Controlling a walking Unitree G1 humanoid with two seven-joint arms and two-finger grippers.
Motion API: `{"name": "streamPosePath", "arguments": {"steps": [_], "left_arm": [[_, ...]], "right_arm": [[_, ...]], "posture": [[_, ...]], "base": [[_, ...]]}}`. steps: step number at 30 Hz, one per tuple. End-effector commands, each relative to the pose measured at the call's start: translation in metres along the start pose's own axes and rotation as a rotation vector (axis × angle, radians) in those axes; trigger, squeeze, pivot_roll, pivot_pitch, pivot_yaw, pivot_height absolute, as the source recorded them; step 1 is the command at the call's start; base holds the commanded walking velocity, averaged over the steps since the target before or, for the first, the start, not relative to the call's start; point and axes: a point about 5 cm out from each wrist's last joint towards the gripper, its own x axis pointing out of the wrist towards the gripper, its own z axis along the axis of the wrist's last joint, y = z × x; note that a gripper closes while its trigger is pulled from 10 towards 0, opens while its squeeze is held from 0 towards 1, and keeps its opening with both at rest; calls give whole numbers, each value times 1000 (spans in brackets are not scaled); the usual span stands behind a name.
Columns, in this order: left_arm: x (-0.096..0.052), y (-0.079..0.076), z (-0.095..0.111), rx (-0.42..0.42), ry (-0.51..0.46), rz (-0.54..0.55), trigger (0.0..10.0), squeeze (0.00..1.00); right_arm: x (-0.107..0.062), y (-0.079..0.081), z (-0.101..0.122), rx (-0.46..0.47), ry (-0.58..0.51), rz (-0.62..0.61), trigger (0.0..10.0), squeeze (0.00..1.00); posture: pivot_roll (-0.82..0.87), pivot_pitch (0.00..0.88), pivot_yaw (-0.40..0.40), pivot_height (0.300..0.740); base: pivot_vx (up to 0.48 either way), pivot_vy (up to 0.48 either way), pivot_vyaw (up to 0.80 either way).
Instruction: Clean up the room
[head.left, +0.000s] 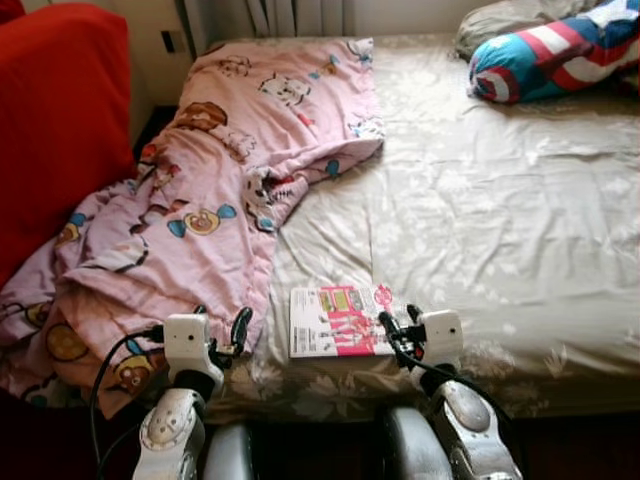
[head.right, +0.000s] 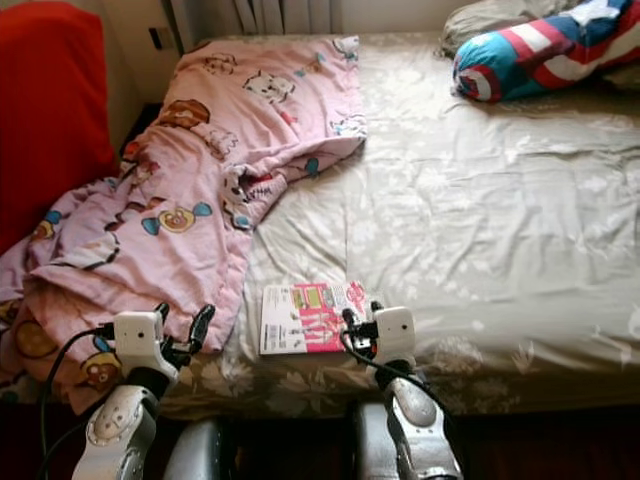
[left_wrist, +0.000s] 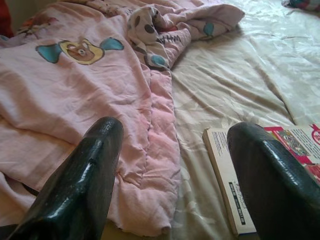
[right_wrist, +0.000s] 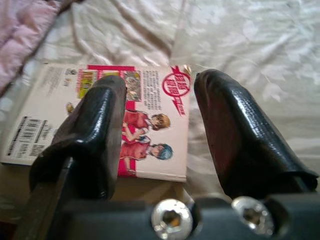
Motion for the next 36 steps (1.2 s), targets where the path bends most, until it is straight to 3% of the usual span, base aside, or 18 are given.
{"name": "streamPosePath", "arguments": {"steps": [1,7,12,21,22,23,24,27,28,29,36], "left_arm": [[-4,3,-1,4,8,3,10000,0],[-6,2,-1,7,13,-2,10000,0],[-13,5,-1,19,27,3,10000,0],[-24,11,-1,32,44,13,10000,0],[-26,12,0,35,47,13,10000,0],[-26,12,0,35,47,13,10000,0],[-27,13,1,37,51,13,10000,0],[-29,14,2,42,55,14,10000,0],[-30,15,3,43,56,14,10000,0],[-31,15,3,45,59,14,10000,0],[-41,16,4,57,82,11,10000,0]], "right_arm": [[0,1,-1,7,2,-9,10000,0],[5,-2,-2,35,1,-26,10000,0],[13,-6,-11,158,103,-67,10000,0],[19,-17,-13,277,133,-128,10000,0],[19,-18,-13,287,136,-126,10000,510],[19,-18,-13,287,136,-126,10000,510],[20,-20,-12,310,128,-131,10000,1000],[21,-22,-11,338,124,-139,10000,945],[21,-22,-11,344,122,-138,10000,737],[22,-22,-11,350,121,-135,10000,0],[21,-25,-9,411,74,-127,10000,0]], "posture": [[-41,203,27,586],[-32,211,32,586],[-1,242,40,586],[33,274,58,586],[42,281,62,586],[42,281,62,586],[49,287,66,586],[58,299,71,586],[63,306,75,586],[63,306,75,586],[92,329,92,586]], "base": [[0,0,0],[0,0,0],[0,0,0],[0,0,0],[0,0,0],[0,0,0],[0,0,0],[0,0,0],[0,0,0],[0,0,0],[0,0,0]]}}
